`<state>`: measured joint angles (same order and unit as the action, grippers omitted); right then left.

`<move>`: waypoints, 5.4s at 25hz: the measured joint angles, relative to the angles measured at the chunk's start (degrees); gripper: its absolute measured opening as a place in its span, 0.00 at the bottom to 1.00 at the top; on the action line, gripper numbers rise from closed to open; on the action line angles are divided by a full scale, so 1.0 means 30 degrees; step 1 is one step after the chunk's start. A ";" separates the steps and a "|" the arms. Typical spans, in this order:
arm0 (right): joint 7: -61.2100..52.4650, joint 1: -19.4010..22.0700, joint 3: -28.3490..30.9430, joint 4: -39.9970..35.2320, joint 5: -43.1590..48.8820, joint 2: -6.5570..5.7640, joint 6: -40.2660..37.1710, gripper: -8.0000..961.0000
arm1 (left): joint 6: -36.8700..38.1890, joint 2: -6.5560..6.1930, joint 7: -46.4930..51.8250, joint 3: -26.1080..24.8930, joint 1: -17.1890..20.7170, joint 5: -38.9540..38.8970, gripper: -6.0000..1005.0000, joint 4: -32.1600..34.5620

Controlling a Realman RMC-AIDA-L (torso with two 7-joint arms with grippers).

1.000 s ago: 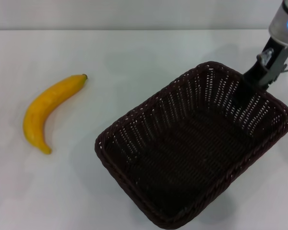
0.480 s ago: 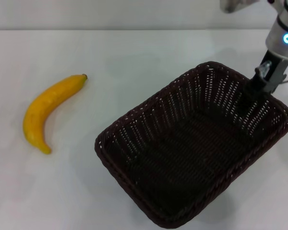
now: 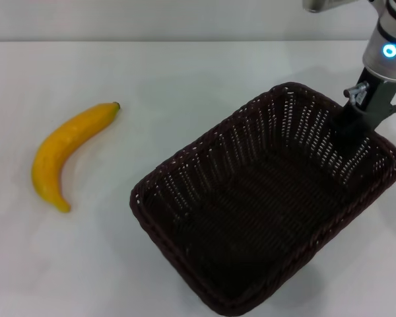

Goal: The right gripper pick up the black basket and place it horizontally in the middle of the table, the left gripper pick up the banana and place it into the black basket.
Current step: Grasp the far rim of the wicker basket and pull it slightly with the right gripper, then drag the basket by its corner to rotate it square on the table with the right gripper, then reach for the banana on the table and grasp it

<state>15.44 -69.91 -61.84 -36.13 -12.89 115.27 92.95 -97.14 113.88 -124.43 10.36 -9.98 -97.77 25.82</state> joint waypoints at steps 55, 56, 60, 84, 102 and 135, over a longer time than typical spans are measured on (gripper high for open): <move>-1.1237 0.5870 -0.6153 -1.2174 -0.5556 0.0039 0.3009 0.38 | 0.0835 0.0929 -0.3896 -0.2289 0.0071 -0.2832 0.88 -0.0760; -1.1241 0.5924 -0.6156 -1.2219 -0.5419 0.0037 0.3045 0.38 | 0.0937 0.0937 -0.3885 -0.2285 0.0064 -0.2802 0.88 -0.0760; -1.1233 0.6081 -0.6133 -1.2795 -0.4913 -0.0029 0.3314 0.38 | 0.1381 0.0956 -0.3750 -0.2287 0.0046 -0.2796 0.88 -0.0760; -0.0188 1.9287 -0.4932 -2.5016 -0.6895 -0.0089 -1.0710 0.38 | 0.4410 0.0645 0.7403 -0.2199 0.0749 -0.0840 0.84 0.1389; 1.3834 2.1027 -0.3347 -1.5907 -1.7792 -0.0134 -1.7574 0.38 | 0.1536 -0.4666 2.3369 0.7137 -0.5342 1.4582 0.83 0.9543; 1.6413 1.9965 -0.2284 -1.1792 -2.1158 -0.0134 -1.7437 0.38 | 0.5245 -0.1514 2.6587 0.9084 -1.1439 2.5479 0.82 0.5066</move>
<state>64.68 -10.01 -68.69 -71.50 -76.36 114.87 40.64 -81.41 109.34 -44.67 37.62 -44.30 -21.33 41.01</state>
